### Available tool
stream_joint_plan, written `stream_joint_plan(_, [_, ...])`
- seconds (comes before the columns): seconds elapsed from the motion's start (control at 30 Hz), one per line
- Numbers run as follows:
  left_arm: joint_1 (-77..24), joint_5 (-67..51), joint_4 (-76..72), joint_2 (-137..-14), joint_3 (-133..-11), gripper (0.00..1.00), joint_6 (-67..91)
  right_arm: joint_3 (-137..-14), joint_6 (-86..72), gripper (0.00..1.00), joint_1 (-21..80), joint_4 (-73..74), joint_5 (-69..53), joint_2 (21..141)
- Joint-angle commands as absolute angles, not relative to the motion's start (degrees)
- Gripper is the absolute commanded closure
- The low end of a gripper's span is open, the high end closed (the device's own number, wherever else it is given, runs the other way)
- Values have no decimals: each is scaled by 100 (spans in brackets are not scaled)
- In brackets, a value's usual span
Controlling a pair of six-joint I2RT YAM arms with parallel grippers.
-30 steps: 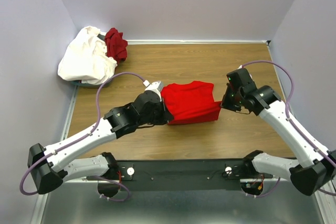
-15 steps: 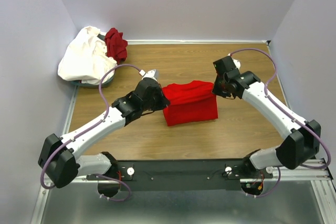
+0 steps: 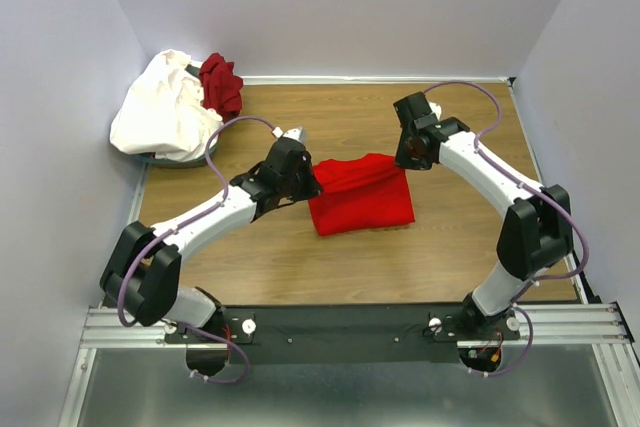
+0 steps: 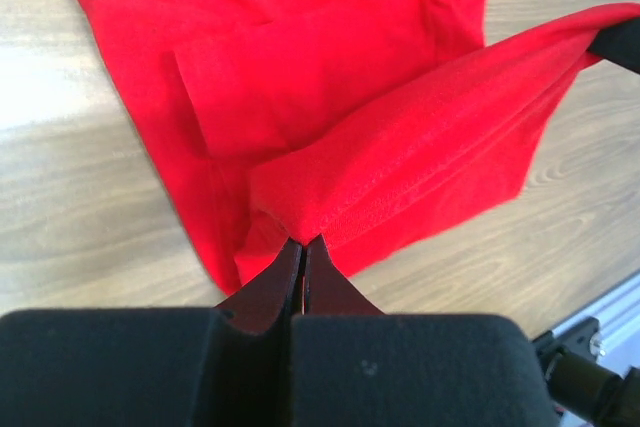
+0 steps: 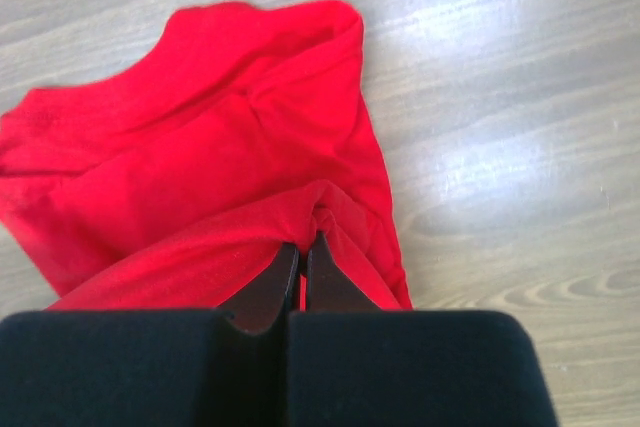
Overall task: Fold and stack the t-shirts
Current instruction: Fold the tshirt
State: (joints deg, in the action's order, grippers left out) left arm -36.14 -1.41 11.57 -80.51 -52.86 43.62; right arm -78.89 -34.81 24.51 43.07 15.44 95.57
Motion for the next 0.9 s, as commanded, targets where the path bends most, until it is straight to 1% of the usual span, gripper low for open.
stream_joint_plan(0.0, [-3402, -132, 1117, -8270, -5537, 100, 4061, -8217, -3200, 99, 2215, 4113, 1785, 9869])
stream_joint_plan(0.33, [-2831, -70, 1090, -9174, -5985, 100, 3824, -8876, -3024, 99, 1987, 4025, 1495, 10800])
stream_joint_plan(0.37, [-2778, -44, 1090, -9245, -6029, 99, 3806, -8964, -3015, 99, 1943, 4034, 1451, 10906])
stream_joint_plan(0.4, [-2656, -44, 1107, -9324, -6169, 72, 3736, -9217, -2980, 92, 1908, 4025, 1398, 10994])
stream_joint_plan(0.43, [-2593, -53, 1151, -9464, -6257, 53, 3709, -9342, -2971, 84, 1881, 4025, 1223, 11187])
stream_joint_plan(0.47, [-2523, 156, 1204, -9527, -6362, 37, 3674, -9508, -2953, 72, 1846, 4025, 1100, 11258])
stream_joint_plan(0.5, [-2435, 202, 1317, -9562, -6598, 15, 3604, -9797, -2910, 43, 1785, 4034, 838, 11320])
stream_joint_plan(0.53, [-2435, 246, 1362, -9580, -6722, 5, 3569, -9965, -2874, 33, 1749, 4034, 835, 11364])
stream_joint_plan(0.57, [-2365, 307, 1475, -9571, -6976, 2, 3525, -10089, -2804, 25, 1697, 4034, 530, 11416])
stream_joint_plan(0.63, [-2338, 343, 1590, -9484, -7197, 2, 3428, -10326, -2751, 17, 1661, 4034, 213, 11373])
stream_joint_plan(0.67, [-2338, 369, 1634, -9431, -7320, 2, 3402, -10362, -2629, 11, 1626, 4025, 115, 11295])
stream_joint_plan(0.73, [-2338, 299, 1635, -9317, -7321, 2, 3393, -10345, -2523, 6, 1608, 4034, -148, 11198])
stream_joint_plan(0.77, [-2338, 221, 1626, -9195, -7269, 2, 3393, -10223, -2470, 2, 1574, 4025, -210, 11128])
stream_joint_plan(0.87, [-2338, 27, 1477, -8966, -6874, 2, 3401, -9724, -2286, 1, 1451, 4008, -473, 10855])
